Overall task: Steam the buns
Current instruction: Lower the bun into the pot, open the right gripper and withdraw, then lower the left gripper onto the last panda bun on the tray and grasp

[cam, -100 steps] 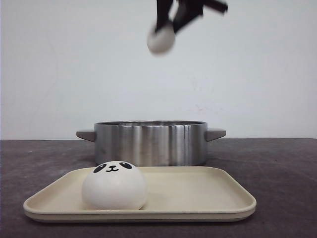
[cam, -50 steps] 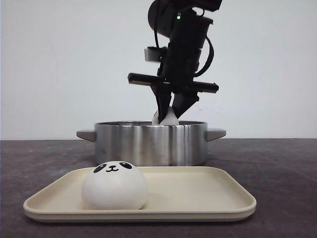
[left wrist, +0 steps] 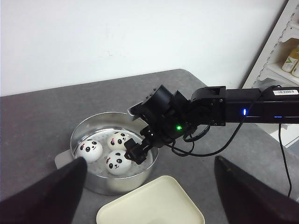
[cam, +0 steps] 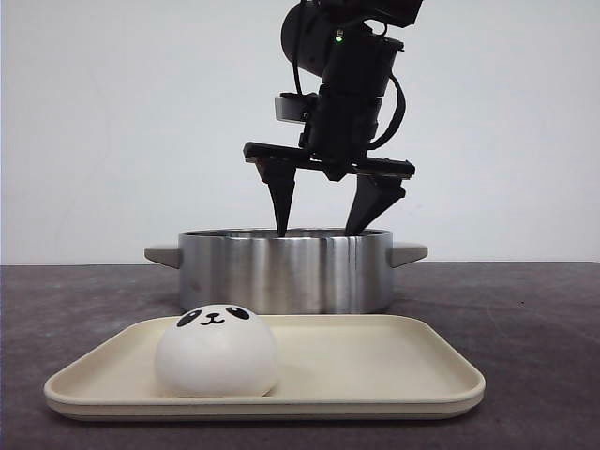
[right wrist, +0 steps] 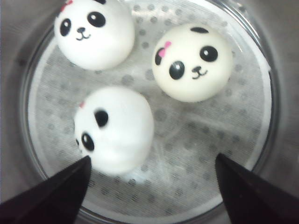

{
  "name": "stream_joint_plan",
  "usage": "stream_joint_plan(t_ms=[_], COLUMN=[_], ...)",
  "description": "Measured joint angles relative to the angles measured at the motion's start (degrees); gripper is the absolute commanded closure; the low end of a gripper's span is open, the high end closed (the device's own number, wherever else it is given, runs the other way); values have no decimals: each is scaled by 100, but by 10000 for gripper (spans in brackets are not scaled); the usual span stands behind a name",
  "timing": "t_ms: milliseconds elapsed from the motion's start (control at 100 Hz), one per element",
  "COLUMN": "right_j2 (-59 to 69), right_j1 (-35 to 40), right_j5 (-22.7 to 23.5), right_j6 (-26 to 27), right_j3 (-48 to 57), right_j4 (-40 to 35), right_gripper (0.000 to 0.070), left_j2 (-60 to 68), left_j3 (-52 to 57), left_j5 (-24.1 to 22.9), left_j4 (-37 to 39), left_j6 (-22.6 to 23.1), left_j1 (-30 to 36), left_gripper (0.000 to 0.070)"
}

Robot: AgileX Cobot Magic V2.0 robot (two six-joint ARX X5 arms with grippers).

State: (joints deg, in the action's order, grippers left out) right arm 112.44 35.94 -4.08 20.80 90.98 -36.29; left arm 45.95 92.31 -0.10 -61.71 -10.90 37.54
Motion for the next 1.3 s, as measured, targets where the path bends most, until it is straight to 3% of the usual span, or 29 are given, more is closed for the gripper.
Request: stream_joint_plan(t_ms=[40, 70, 180, 190, 430, 630, 800, 970, 1300], right_j2=[0, 0, -39, -52, -1427, -3178, -4424, -5200, -5458], right_j1=[-7, -7, -11, -11, 133, 754, 1397, 1659, 1690], right_j5=[0, 0, 0, 0, -44, -72, -525, -1099, -1241], right_j6=[0, 0, 2, 0, -151, -319, -459, -557, -601], right_j3=[0, 0, 0, 0, -4, 7, 7, 28, 28], right_j4=[-35, -72, -225, -238, -44, 11, -70, -463, -1268], right_gripper=[179, 244, 693, 700, 691, 691, 691, 691, 691], left_j2=[0, 0, 7, 9, 278, 973, 1672, 2041, 2124], left_j3=[0, 0, 0, 0, 0, -15, -203, -629, -2531], left_j5=[0, 0, 0, 0, 44, 599, 717, 726, 186], left_j4=[-11, -28, -109, -116, -304, -826, -949, -555, 614], left_j6=[2, 2, 2, 2, -87, -372, -415, -498, -1381], left_j1=[0, 0, 0, 0, 0, 7, 236, 619, 1722], left_gripper=[190, 190, 191, 190, 190, 190, 189, 189, 189])
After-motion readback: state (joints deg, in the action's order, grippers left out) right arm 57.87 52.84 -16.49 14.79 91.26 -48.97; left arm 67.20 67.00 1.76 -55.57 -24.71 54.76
